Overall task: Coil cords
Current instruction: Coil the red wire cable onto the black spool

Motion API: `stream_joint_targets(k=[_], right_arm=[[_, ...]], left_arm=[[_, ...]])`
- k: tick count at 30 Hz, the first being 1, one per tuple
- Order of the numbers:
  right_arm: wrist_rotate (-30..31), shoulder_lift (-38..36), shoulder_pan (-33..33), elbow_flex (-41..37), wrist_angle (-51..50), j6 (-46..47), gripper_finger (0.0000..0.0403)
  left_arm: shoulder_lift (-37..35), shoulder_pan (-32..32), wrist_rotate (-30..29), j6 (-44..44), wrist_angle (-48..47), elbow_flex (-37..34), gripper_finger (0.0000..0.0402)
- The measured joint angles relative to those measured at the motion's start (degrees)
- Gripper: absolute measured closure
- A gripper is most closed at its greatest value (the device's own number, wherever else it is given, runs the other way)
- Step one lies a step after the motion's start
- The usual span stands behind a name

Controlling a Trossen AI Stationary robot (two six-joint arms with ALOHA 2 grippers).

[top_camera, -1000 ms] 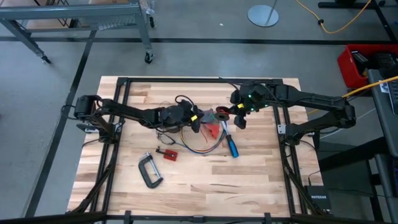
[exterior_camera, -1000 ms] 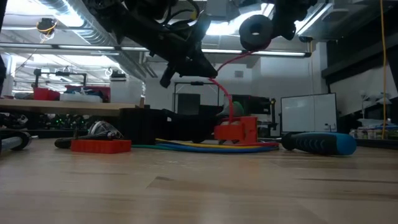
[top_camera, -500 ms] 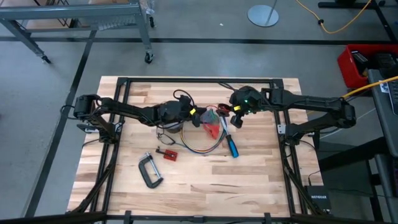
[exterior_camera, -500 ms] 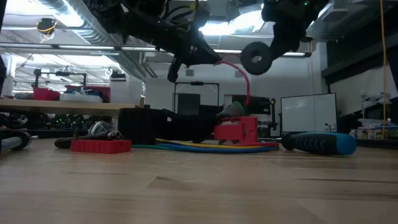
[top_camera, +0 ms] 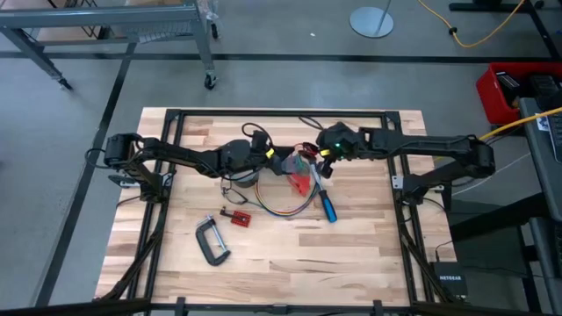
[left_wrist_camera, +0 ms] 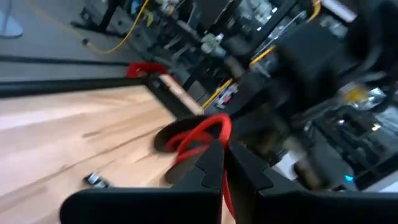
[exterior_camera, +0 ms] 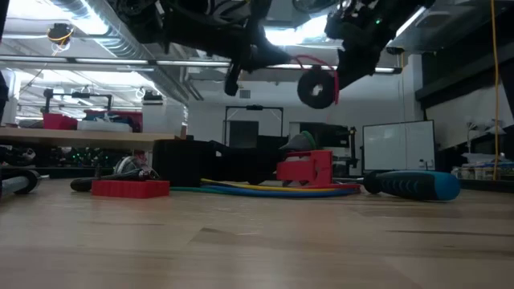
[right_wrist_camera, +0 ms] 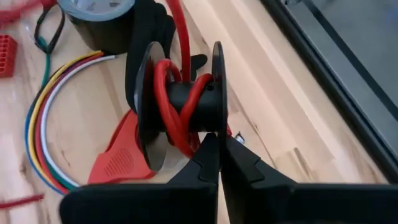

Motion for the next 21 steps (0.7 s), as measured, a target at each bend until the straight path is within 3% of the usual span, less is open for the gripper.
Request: stream_joint_targets(k=[6, 21], right_arm=[[-0.4, 3.5, 0.0, 0.0, 4.3, 0.0, 0.0398], [-1.1, 4.1, -0.1, 0.0, 24.6, 5.2, 0.0398]], left_arm=[[0.0, -0.5, 1.8, -0.9, 0.8, 0.0, 0.0401], [0.0, -2.3, 1.5, -0.9, 1.0, 0.0, 0.0401]])
